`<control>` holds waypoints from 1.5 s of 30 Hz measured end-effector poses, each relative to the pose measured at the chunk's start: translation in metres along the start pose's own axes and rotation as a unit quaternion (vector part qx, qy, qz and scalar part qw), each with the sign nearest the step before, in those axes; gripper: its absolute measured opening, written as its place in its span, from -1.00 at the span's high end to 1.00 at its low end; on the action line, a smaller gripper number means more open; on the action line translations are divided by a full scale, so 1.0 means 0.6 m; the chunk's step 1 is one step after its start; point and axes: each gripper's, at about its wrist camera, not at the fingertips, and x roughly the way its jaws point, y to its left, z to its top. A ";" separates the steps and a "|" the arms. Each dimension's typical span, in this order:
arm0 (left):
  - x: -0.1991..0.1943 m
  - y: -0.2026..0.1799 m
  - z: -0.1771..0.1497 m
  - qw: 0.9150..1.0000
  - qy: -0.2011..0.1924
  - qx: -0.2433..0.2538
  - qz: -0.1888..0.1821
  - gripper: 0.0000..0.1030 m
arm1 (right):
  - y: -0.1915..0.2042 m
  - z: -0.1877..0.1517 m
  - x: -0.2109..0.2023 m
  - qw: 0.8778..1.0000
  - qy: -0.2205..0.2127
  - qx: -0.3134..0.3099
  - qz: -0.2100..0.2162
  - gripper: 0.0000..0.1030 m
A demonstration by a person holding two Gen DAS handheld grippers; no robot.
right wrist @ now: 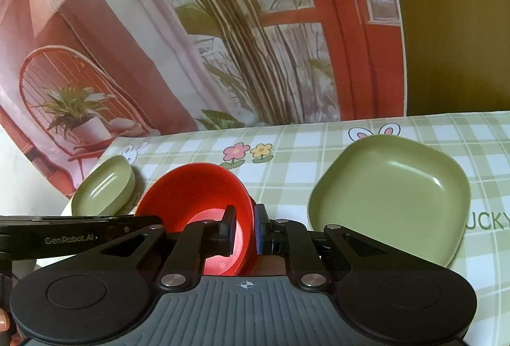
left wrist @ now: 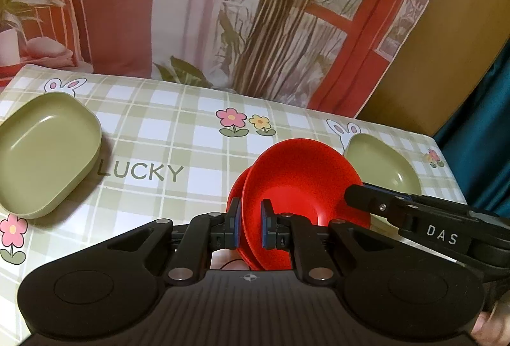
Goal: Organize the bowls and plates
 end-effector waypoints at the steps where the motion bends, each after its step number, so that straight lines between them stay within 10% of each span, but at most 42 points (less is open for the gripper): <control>1: 0.000 0.000 -0.001 1.000 0.001 0.000 0.001 0.78 | 0.000 0.000 0.000 1.000 0.001 0.000 0.000 0.76; 15: 0.001 -0.006 -0.003 1.000 -0.002 0.016 0.014 0.77 | -0.001 -0.002 0.001 1.000 -0.001 0.005 -0.004 0.74; 20: -0.002 -0.004 -0.004 1.000 -0.008 0.019 0.023 0.35 | -0.004 -0.002 -0.006 1.000 -0.007 0.012 -0.014 0.65; 26: -0.031 0.017 -0.002 0.999 -0.021 0.019 0.026 0.33 | 0.001 0.000 -0.027 1.000 -0.017 0.014 -0.015 0.63; 45: -0.216 0.258 0.040 0.984 -0.080 0.002 0.159 0.31 | 0.143 0.031 -0.035 0.999 -0.021 -0.012 0.048 0.49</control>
